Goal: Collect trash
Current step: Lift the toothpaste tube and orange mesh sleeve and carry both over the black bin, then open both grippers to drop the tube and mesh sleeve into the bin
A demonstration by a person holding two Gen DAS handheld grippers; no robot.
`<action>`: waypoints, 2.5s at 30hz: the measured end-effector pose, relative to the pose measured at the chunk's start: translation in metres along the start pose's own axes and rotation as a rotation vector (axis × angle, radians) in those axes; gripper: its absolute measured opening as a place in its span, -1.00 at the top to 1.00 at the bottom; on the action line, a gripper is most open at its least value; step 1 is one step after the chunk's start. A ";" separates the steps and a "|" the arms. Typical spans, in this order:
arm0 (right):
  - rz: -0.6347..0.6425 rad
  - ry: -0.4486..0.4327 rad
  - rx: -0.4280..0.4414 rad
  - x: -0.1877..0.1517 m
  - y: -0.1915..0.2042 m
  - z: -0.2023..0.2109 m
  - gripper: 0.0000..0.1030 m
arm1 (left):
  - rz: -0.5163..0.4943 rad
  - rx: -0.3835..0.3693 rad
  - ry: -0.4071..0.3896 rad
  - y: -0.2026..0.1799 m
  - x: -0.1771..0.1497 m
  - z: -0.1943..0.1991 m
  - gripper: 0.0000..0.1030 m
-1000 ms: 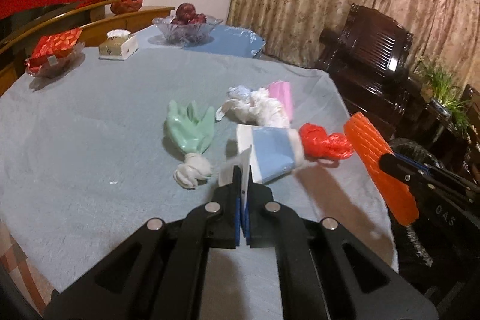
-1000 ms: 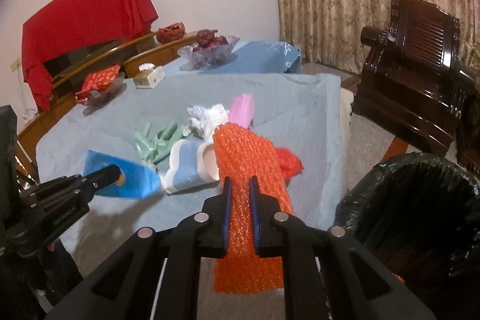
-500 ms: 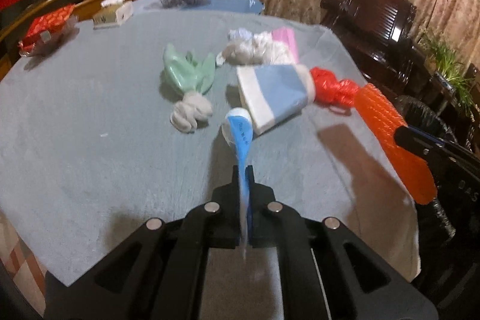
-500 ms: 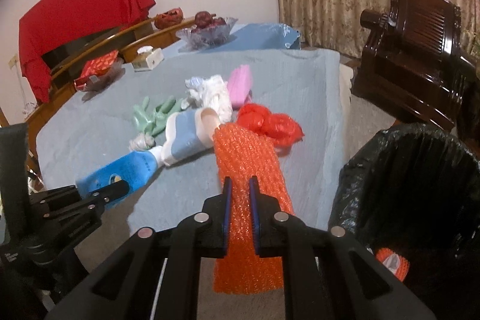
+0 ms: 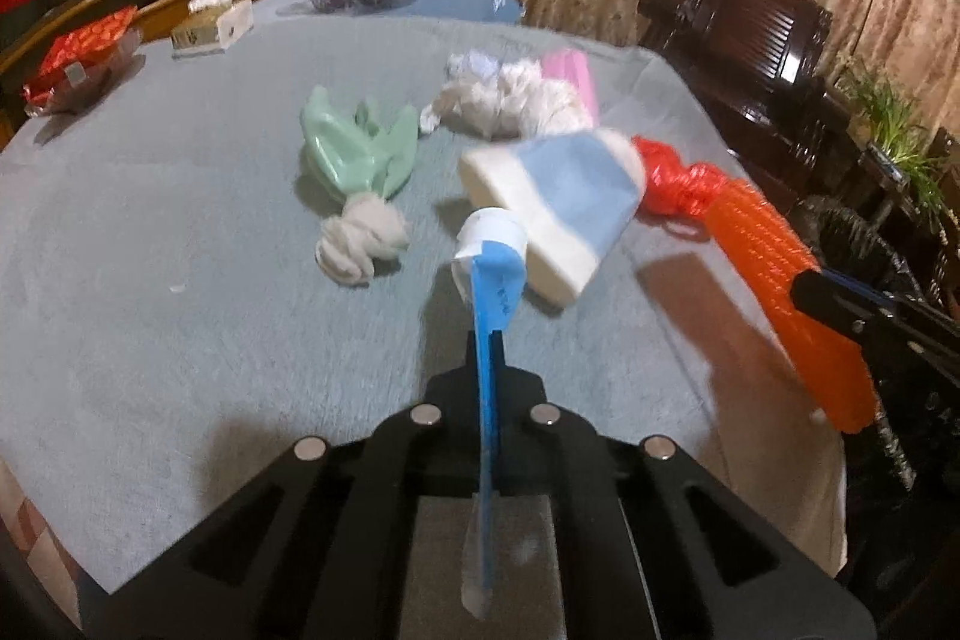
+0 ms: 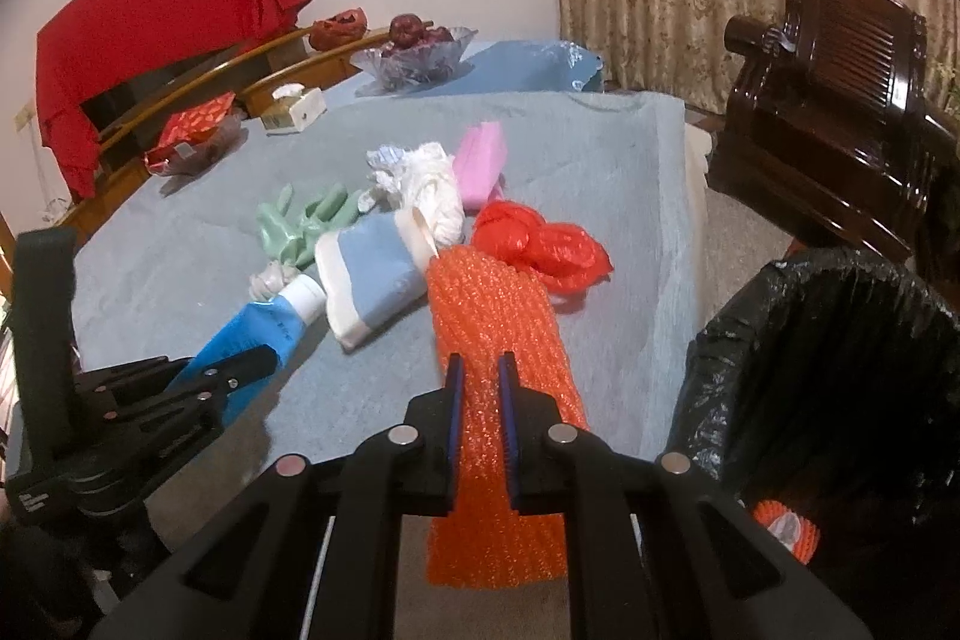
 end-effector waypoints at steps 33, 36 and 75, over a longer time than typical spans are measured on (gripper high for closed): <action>-0.165 -0.233 -0.153 -0.003 -0.097 0.150 0.78 | -0.202 -0.184 -0.173 -0.151 0.037 0.091 0.98; -0.197 -0.234 -0.194 -0.014 -0.121 0.162 0.78 | -0.248 -0.226 -0.166 -0.180 0.036 0.087 0.98; -0.325 -0.245 -0.327 -0.049 -0.176 0.170 -0.89 | -0.232 -0.239 -0.198 -0.183 0.042 0.064 -0.77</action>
Point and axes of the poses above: each gripper's, at about its wrist camera, not at the fingertips, and z roughly against the way its jaws point, y to its left, x to its top, the point moved 5 cm from there along -z, roughly the way its jaws point, and after that the axes turned 8 degrees about y, right-handed, at the moved point
